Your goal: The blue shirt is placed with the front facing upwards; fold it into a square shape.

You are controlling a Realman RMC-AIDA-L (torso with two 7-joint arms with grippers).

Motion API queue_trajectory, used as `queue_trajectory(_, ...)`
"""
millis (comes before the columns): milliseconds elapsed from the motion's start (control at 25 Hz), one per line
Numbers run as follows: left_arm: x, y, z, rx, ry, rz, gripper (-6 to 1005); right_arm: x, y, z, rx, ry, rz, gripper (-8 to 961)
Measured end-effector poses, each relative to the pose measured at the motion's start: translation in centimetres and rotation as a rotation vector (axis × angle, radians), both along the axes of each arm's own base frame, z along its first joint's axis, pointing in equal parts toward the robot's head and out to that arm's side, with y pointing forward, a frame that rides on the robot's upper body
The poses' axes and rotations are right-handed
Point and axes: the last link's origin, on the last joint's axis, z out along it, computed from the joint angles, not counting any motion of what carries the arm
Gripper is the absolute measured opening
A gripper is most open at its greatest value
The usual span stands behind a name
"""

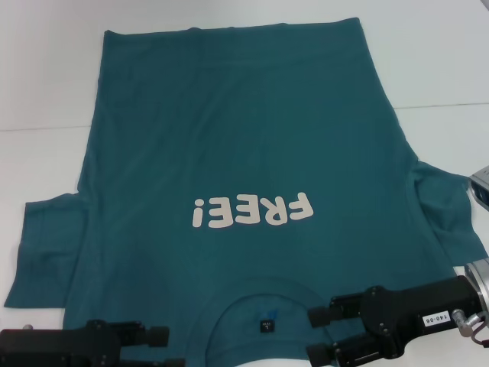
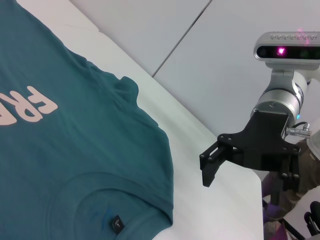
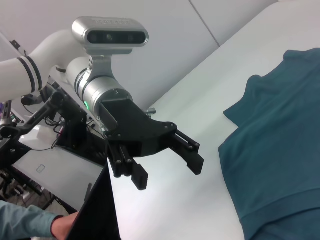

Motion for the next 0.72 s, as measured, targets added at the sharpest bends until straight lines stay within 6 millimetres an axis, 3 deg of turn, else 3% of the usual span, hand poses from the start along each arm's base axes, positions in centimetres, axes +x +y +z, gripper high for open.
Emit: queue_trajectory(720, 0.06, 0.0, 0.15, -0.005, -0.013, 0.018, 844, -0.15, 0.31, 0.02, 0.012, -0.002, 0.005, 883)
